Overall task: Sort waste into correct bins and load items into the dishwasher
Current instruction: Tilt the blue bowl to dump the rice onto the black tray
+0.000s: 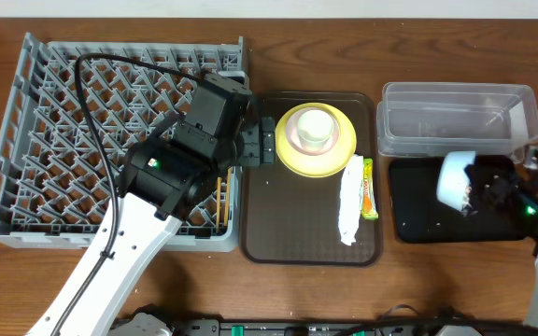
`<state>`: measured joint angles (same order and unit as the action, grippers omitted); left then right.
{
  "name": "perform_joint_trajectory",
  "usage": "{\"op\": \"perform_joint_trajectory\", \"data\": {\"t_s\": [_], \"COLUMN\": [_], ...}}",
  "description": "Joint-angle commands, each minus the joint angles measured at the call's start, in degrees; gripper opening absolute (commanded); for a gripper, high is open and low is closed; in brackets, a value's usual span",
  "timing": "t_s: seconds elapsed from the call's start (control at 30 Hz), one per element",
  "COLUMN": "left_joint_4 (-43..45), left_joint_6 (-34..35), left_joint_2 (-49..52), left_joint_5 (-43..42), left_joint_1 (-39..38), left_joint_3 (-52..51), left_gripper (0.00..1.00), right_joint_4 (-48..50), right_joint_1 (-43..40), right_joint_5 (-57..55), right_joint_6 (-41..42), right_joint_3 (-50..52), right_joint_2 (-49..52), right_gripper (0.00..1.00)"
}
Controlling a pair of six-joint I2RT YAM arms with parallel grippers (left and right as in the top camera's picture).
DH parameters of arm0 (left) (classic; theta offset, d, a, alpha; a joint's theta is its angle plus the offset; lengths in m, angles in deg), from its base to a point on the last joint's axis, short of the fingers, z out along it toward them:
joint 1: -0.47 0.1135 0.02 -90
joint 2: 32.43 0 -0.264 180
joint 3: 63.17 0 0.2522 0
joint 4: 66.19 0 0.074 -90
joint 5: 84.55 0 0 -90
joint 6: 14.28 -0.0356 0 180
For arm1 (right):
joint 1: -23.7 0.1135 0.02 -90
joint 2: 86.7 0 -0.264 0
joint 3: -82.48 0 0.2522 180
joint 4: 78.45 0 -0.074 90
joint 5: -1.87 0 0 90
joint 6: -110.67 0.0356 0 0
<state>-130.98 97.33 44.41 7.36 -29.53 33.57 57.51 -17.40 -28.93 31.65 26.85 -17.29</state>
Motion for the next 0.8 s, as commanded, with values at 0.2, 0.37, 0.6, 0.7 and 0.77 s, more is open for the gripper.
{"op": "perform_joint_trajectory", "data": {"t_s": [0.2,0.37,0.6,0.7,0.77], "left_joint_4": [-0.13,-0.13,-0.13,-0.13,-0.13], "left_joint_6": [-0.11,-0.11,-0.11,-0.11,-0.11], "left_joint_2": [-0.11,-0.11,-0.11,-0.11,-0.11], "left_joint_5": [0.94,0.94,0.94,0.94,0.94], "left_joint_1": [0.15,0.15,0.15,0.15,0.15], "left_joint_3": [0.50,0.50,0.50,0.50,0.50], "left_gripper": [0.90,0.91,0.90,0.90,0.90], "right_joint_4": [17.84,21.84,23.65,24.09,25.35], "right_joint_1": [-12.50,-15.15,-15.12,-15.10,-15.12], "right_joint_5": [18.67,21.64,24.30,23.80,23.85], "right_joint_6": [9.90,16.39,18.05,18.10,19.34], "right_joint_3": [10.64,11.30,11.30,11.34,11.32], "right_joint_2": [4.98,7.32,7.39,7.39,7.39], "right_gripper": [0.01,0.01,0.01,0.01,0.01]}}
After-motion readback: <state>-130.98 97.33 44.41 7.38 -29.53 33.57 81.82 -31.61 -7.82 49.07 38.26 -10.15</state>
